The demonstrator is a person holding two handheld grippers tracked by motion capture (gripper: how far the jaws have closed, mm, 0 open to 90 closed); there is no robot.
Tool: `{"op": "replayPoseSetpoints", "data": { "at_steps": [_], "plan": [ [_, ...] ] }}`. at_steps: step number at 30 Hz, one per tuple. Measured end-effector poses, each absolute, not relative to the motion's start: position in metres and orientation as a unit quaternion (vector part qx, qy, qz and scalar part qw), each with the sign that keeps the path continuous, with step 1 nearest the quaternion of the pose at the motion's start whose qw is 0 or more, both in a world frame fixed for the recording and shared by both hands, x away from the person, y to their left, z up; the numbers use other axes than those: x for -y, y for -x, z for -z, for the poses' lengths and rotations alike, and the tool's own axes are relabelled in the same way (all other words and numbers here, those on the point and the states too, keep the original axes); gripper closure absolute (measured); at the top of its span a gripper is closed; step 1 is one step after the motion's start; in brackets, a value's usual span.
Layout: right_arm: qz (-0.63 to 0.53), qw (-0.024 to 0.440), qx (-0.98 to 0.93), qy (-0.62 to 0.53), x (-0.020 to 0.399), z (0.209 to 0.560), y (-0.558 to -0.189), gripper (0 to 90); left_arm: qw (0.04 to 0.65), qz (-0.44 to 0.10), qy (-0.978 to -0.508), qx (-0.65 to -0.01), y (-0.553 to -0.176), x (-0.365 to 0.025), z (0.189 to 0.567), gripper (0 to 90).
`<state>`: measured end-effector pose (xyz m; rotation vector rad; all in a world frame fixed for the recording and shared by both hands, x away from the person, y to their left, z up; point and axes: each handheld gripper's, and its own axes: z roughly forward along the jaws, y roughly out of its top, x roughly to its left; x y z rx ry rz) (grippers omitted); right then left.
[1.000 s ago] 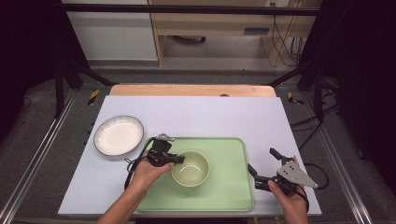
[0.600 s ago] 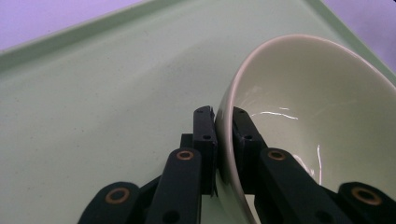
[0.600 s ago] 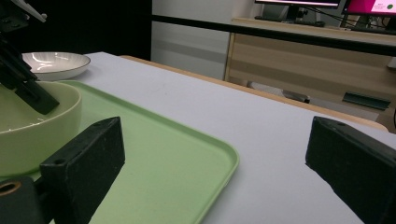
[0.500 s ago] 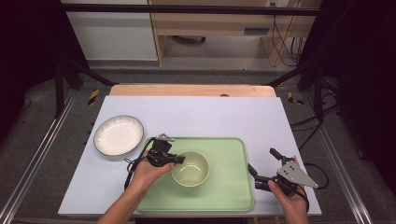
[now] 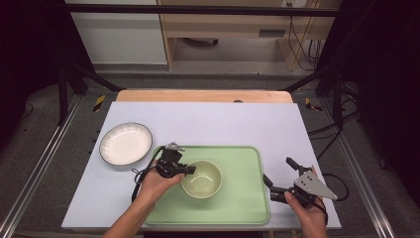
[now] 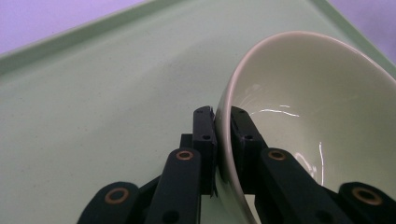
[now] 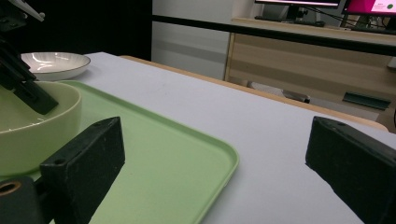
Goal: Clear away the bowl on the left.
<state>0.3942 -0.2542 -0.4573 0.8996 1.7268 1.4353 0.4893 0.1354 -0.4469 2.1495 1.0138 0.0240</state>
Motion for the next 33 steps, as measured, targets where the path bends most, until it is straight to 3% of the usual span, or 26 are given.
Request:
{"op": "replayPoseSetpoints", "data": {
  "at_steps": [8, 20, 33],
  "plan": [
    [-0.555, 0.353, -0.668, -0.348, 0.254, 0.457, -0.394, 4.7, 0.376, -0.014, -0.840, -0.391, -0.488, -0.136, 0.446, 81.4],
    [-0.554, 0.353, -0.670, -0.348, 0.254, 0.457, -0.394, 4.7, 0.401, -0.043, -0.834, -0.377, -0.485, -0.139, 0.437, 71.8],
    [-0.554, 0.352, -0.670, -0.348, 0.254, 0.458, -0.395, 4.7, 0.439, -0.102, -0.828, -0.333, -0.479, -0.138, 0.425, 39.5]
  ]
}}
